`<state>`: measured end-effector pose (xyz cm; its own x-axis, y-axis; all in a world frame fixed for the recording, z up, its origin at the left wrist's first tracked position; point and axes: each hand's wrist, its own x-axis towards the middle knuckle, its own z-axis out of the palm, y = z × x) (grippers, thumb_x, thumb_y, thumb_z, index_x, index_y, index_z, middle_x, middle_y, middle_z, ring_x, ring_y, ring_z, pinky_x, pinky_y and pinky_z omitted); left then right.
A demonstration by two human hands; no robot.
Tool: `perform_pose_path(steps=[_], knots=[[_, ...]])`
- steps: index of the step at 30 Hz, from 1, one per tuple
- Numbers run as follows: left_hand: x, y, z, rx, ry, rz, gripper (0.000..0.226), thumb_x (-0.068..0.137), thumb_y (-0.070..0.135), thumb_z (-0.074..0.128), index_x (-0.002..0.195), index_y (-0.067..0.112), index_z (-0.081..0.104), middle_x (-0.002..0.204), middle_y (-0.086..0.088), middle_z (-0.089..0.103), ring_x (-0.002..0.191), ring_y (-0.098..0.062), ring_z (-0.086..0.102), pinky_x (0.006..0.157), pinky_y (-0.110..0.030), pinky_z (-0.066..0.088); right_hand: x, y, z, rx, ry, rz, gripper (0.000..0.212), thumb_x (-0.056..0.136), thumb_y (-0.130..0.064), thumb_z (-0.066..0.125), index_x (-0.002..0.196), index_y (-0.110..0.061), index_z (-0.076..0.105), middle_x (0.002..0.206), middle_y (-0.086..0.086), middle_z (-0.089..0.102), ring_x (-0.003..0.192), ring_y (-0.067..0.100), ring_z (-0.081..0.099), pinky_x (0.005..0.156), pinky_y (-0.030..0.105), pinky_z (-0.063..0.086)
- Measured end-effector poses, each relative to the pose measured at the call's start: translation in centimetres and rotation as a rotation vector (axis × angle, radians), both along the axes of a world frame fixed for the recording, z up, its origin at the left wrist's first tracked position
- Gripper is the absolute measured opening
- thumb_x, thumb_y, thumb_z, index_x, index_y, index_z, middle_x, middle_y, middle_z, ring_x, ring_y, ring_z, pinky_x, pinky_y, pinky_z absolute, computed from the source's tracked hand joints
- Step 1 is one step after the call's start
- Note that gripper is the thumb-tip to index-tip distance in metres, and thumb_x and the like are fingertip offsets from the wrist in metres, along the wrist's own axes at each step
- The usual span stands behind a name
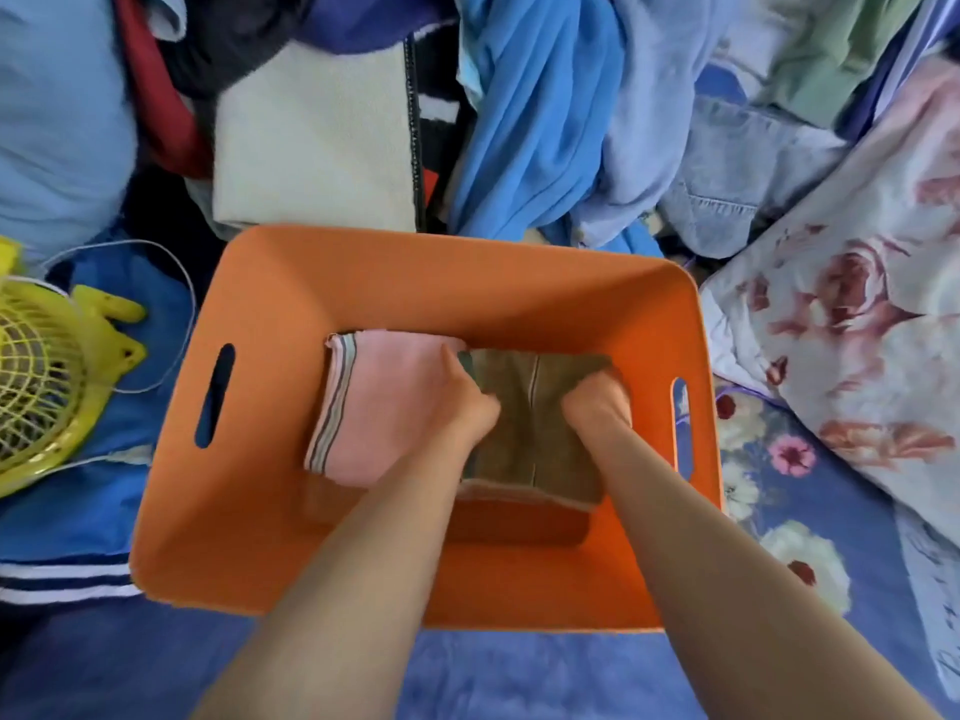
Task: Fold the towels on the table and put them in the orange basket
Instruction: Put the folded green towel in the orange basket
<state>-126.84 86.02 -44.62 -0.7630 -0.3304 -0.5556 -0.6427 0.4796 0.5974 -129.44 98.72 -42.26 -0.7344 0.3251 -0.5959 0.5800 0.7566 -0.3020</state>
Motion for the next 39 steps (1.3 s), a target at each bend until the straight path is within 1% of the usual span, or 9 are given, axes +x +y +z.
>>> perform_pose_path(steps=[7,11,14,16,18,20,22,32,39], knots=[[0.1,-0.1,-3.7,-0.122,0.087,-0.214,0.079,0.087,0.007,0.049,0.147,0.023,0.0,0.146,-0.01,0.03,0.125,-0.028,0.041,0.094,-0.029,0.038,1.2,0.0,-4.9,0.101,0.277,0.084,0.06,0.097,-0.019,0.037,0.145,-0.005,0.005,0.149,0.023,0.018,0.138,0.035,0.021,0.114,0.043,0.018],[2.3,-1.1,-4.0,-0.737,0.266,-0.553,0.064,0.077,0.005,0.045,0.14,0.016,0.037,0.143,-0.016,0.04,0.129,-0.031,0.043,0.105,-0.037,0.037,3.0,-0.2,-6.2,0.15,0.44,0.261,0.05,0.098,-0.02,0.026,0.146,-0.013,0.013,0.155,0.011,0.01,0.143,0.029,0.009,0.118,0.043,0.006],[2.9,-1.3,-5.0,-0.833,0.476,-0.774,0.042,0.069,0.012,0.054,0.108,0.018,0.069,0.117,-0.006,0.067,0.109,-0.023,0.063,0.086,-0.039,0.053,3.7,0.1,-7.5,0.309,0.388,0.504,0.055,0.095,-0.011,0.025,0.146,-0.014,0.004,0.156,0.009,-0.007,0.143,0.029,-0.01,0.113,0.04,-0.01],[3.0,-1.8,-5.6,-0.849,0.382,-0.846,0.048,0.076,0.038,0.065,0.12,0.018,0.062,0.128,-0.005,0.059,0.122,-0.021,0.054,0.097,-0.042,0.046,3.7,0.8,-8.2,0.326,0.375,0.531,0.055,0.097,-0.019,0.027,0.146,-0.014,0.002,0.156,0.008,-0.009,0.143,0.026,-0.013,0.112,0.036,-0.015],[3.0,-2.1,-6.9,-0.791,0.233,-0.892,0.07,0.087,0.058,0.041,0.144,0.021,0.025,0.153,-0.007,0.022,0.143,-0.023,0.018,0.116,-0.04,0.014,3.6,1.2,-8.8,0.32,0.335,0.56,0.057,0.098,-0.028,0.026,0.146,-0.014,0.0,0.156,0.009,-0.01,0.143,0.025,-0.012,0.11,0.032,-0.018],[2.8,-2.6,-8.0,-0.735,0.234,-0.857,0.07,0.09,0.06,0.024,0.144,0.025,-0.005,0.156,-0.007,-0.007,0.144,-0.025,-0.009,0.115,-0.037,-0.01,3.3,1.1,-9.4,0.302,0.309,0.586,0.058,0.098,-0.03,0.025,0.146,-0.012,-0.002,0.155,0.01,-0.01,0.143,0.024,-0.012,0.11,0.031,-0.018],[2.7,-2.9,-8.7,-0.742,0.255,-0.831,0.07,0.09,0.059,0.022,0.144,0.026,-0.006,0.156,-0.008,-0.011,0.144,-0.025,-0.013,0.114,-0.034,-0.013,2.9,1.0,-9.9,0.269,0.286,0.569,0.059,0.098,-0.029,0.026,0.146,-0.012,-0.003,0.155,0.01,-0.01,0.143,0.023,-0.011,0.112,0.031,-0.015],[1.0,-1.8,-5.5,-0.724,-0.015,-0.914,0.071,0.092,0.055,0.03,0.147,0.024,0.0,0.156,-0.009,-0.009,0.144,-0.028,-0.009,0.117,-0.042,0.001,1.7,0.9,-7.3,0.2,0.084,0.572,0.061,0.098,-0.032,0.028,0.146,-0.014,-0.004,0.155,0.008,-0.014,0.143,0.025,-0.013,0.117,0.035,-0.004],[-0.3,1.2,4.3,-0.685,-0.091,-0.658,0.041,0.09,0.025,0.048,0.128,0.011,0.04,0.128,-0.012,0.049,0.118,-0.029,0.047,0.09,-0.037,0.039,2.3,1.2,1.3,0.169,0.174,0.528,0.051,0.092,-0.022,0.04,0.141,-0.012,0.028,0.156,0.002,0.008,0.143,0.028,-0.005,0.116,0.042,0.009]])
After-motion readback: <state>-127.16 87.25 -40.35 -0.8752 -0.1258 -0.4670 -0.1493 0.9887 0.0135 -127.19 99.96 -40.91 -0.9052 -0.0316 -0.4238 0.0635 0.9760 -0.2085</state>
